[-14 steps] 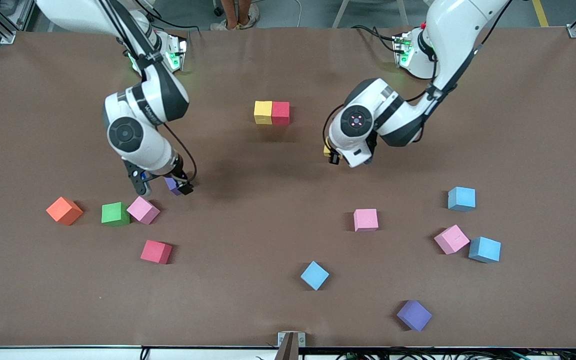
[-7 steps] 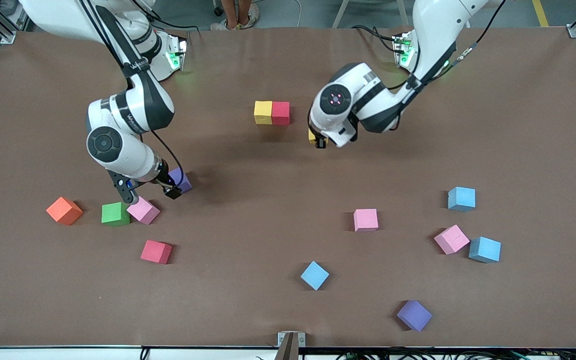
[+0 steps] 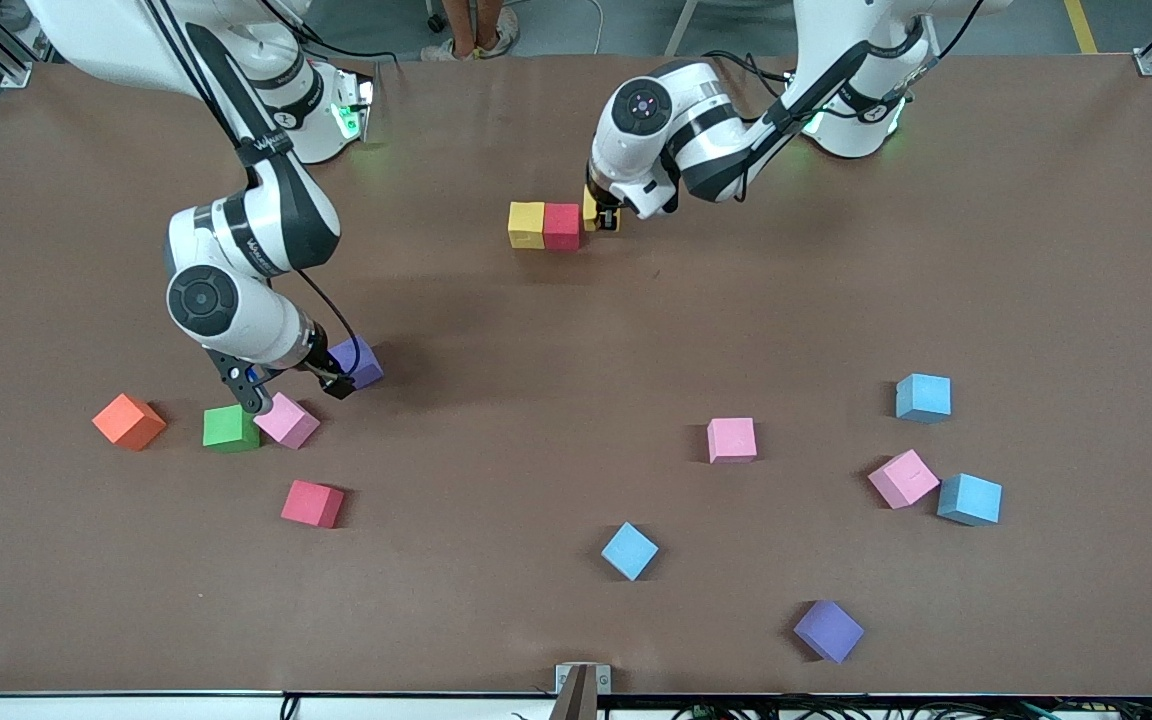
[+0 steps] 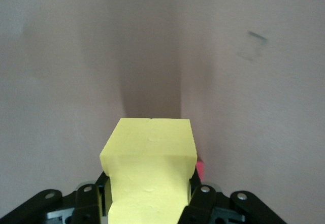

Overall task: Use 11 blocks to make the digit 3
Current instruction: 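Carry yellow beside red with the left gripper while the right gripper grasps purple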

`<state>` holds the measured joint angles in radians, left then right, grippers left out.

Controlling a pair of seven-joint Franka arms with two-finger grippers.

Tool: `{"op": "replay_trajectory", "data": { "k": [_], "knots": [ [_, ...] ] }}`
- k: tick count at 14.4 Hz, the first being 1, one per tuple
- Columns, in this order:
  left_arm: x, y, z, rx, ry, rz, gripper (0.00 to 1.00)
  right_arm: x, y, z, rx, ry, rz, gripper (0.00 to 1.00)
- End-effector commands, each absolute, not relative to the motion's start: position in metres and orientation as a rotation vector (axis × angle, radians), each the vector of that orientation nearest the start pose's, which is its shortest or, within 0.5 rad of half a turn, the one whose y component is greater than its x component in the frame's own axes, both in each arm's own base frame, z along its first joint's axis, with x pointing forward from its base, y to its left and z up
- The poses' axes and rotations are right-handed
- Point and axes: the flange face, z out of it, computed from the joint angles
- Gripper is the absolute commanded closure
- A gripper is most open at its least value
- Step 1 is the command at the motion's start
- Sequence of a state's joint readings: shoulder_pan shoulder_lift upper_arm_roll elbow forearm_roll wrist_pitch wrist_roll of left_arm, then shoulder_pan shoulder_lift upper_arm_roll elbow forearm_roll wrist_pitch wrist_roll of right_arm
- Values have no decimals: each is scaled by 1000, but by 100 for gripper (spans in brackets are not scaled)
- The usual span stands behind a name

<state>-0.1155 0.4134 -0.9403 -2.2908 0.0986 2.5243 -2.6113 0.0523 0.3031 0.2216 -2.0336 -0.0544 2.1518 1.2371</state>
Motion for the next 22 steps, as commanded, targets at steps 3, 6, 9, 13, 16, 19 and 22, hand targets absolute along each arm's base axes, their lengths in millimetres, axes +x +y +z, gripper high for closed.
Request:
{"op": "replay_trajectory", "data": {
  "k": [3,6,9,13,16,19,22],
  "knots": [
    [238,-443,233,-2295,-2098,356,88,561,147,270,-2953,1412,237,0],
    [244,-445,235,-2309,-2134,384,88,560,147,259,-2962,1400,265,0],
    [260,-436,226,-2317,-2143,349,88,560,147,254,-2961,1399,265,0],
    [265,-443,223,-2329,-2149,371,88,555,148,250,-2943,1408,240,0],
    [247,-458,216,-2372,-2088,348,88,542,143,234,-2918,1393,195,0],
    [236,-465,194,-2357,-2067,265,88,532,137,228,-2887,1390,141,0],
    [247,-466,190,-2324,-2112,244,88,530,135,226,-2883,1395,143,0]
  ]
}}
